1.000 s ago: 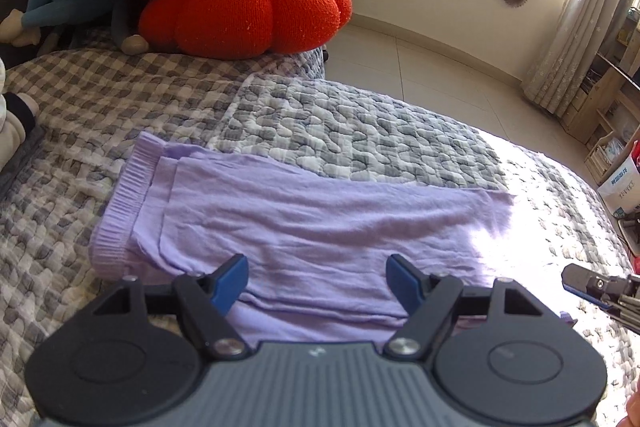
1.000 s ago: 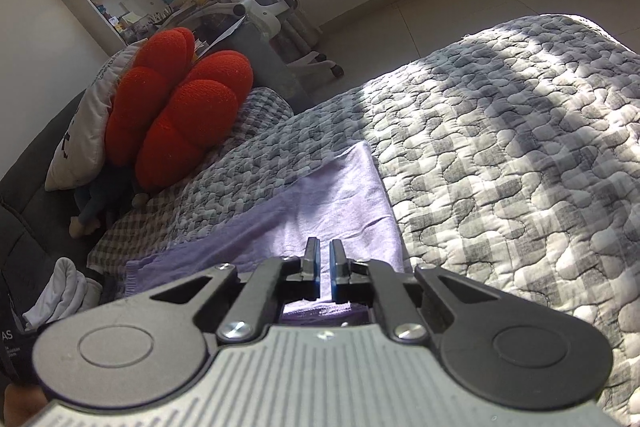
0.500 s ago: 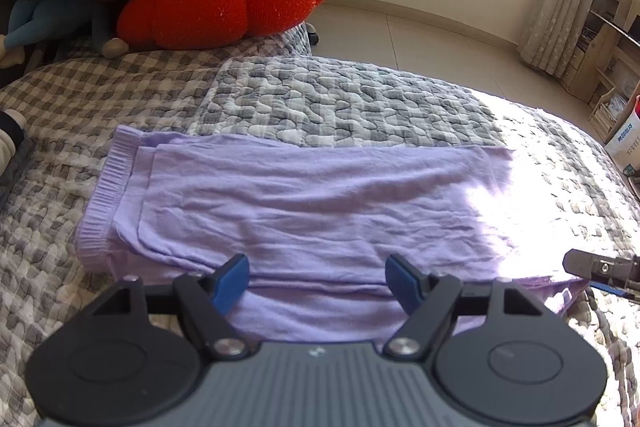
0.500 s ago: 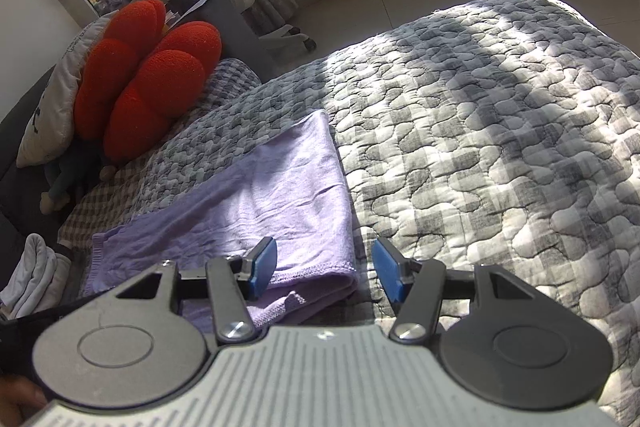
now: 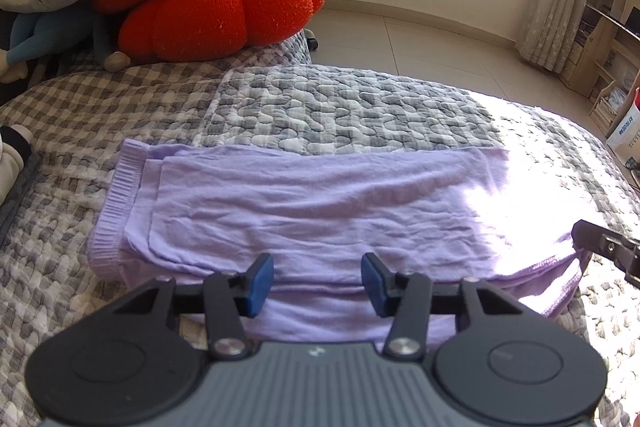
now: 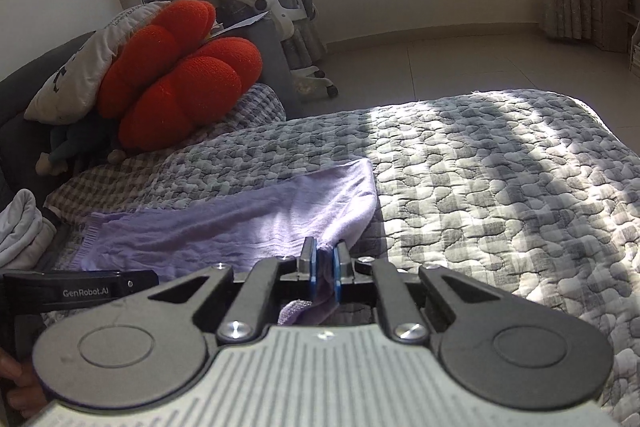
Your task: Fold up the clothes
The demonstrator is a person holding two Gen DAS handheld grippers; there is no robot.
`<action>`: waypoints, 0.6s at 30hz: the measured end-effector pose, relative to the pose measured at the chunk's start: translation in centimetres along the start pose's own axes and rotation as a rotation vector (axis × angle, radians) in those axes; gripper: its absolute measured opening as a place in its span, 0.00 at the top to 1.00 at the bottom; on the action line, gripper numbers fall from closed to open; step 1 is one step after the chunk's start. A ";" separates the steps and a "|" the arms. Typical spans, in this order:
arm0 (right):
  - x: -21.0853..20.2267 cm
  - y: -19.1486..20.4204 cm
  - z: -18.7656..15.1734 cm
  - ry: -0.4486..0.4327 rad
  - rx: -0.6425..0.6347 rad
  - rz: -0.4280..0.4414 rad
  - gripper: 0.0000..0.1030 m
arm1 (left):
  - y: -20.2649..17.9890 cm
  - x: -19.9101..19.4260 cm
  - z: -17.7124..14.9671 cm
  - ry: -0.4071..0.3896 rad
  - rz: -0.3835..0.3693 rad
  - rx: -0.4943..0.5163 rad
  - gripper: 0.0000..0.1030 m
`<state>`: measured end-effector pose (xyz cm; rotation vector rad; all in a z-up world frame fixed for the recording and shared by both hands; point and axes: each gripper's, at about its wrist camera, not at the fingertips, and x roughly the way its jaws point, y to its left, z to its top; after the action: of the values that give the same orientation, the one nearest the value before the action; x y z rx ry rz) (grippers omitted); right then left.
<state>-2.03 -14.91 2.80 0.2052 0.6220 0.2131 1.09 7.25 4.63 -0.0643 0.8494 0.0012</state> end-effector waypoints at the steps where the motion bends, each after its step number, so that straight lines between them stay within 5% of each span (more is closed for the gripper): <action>1: 0.0 0.2 0.0 -0.003 -0.010 0.001 0.90 | 0.1 0.0 0.1 0.002 -0.002 -0.004 0.51; 18: -0.5 2.6 -0.7 -0.076 -0.183 0.008 0.91 | 1.5 0.5 0.6 0.047 -0.062 -0.085 0.41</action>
<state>-3.20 -12.50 3.20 0.0394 0.5226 0.2667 1.88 8.80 4.56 -0.1713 0.8943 -0.0223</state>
